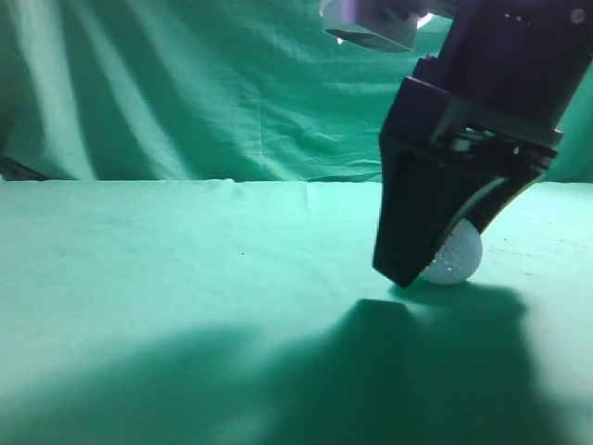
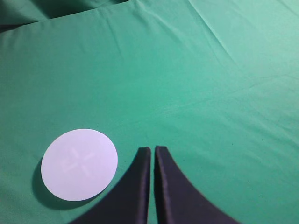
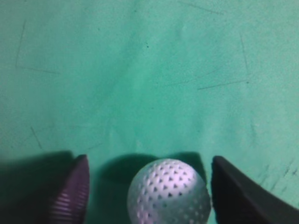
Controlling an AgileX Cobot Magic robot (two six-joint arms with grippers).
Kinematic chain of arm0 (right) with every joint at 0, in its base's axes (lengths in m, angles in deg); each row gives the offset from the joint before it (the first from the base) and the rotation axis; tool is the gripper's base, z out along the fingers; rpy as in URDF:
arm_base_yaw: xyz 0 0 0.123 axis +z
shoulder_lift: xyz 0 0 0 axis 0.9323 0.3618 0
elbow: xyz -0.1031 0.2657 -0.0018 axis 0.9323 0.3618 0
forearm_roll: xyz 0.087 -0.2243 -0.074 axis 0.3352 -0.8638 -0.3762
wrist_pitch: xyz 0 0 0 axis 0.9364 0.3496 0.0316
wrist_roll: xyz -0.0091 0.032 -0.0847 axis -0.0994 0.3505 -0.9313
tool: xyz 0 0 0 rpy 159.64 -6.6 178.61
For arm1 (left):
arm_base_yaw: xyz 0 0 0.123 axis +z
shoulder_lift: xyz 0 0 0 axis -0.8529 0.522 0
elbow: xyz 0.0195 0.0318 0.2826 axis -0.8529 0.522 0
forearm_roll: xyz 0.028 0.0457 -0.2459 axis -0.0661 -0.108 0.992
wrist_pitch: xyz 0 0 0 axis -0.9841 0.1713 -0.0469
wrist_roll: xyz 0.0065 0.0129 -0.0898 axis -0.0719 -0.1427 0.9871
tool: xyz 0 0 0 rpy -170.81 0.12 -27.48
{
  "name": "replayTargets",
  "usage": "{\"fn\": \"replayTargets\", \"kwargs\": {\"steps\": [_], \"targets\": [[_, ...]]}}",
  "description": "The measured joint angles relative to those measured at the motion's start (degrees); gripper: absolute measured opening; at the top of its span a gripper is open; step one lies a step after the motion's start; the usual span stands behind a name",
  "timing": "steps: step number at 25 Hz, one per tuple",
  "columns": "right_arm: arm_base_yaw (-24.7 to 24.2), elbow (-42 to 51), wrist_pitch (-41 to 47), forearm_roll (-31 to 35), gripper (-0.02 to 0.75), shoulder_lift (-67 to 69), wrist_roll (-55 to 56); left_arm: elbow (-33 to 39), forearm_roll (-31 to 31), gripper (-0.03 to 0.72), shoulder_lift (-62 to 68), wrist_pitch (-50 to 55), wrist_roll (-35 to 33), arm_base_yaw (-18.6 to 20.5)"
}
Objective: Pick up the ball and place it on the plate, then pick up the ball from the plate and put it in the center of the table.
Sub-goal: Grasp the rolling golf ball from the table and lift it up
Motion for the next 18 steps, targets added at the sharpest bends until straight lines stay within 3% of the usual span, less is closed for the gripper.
{"fn": "replayTargets", "kwargs": {"steps": [2,3,8,9,10,18], "targets": [[0.0,0.0,0.3,-0.9,0.4,0.0,0.4,0.0,0.1,0.0,0.0,0.0,0.0,0.0],[0.0,0.0,0.9,-3.2,0.335,0.3,2.5,0.0,0.1,0.0,0.0,0.0,-0.1,0.0],[0.0,-1.0,2.1,-7.4,0.343,0.5,7.0,0.0,0.1,0.0,-0.1,0.0,-0.1,0.0],[0.0,-1.5,2.6,-8.0,0.296,0.6,7.3,0.0,0.3,0.0,-0.4,0.0,-0.3,0.0],[0.0,-1.9,3.4,-8.4,0.312,0.6,7.4,0.1,0.6,0.0,-0.9,0.0,-0.5,0.0],[0.0,-10.7,8.5,-8.8,0.312,1.0,7.6,3.7,2.0,0.0,-9.1,0.0,-1.3,0.0]]}}
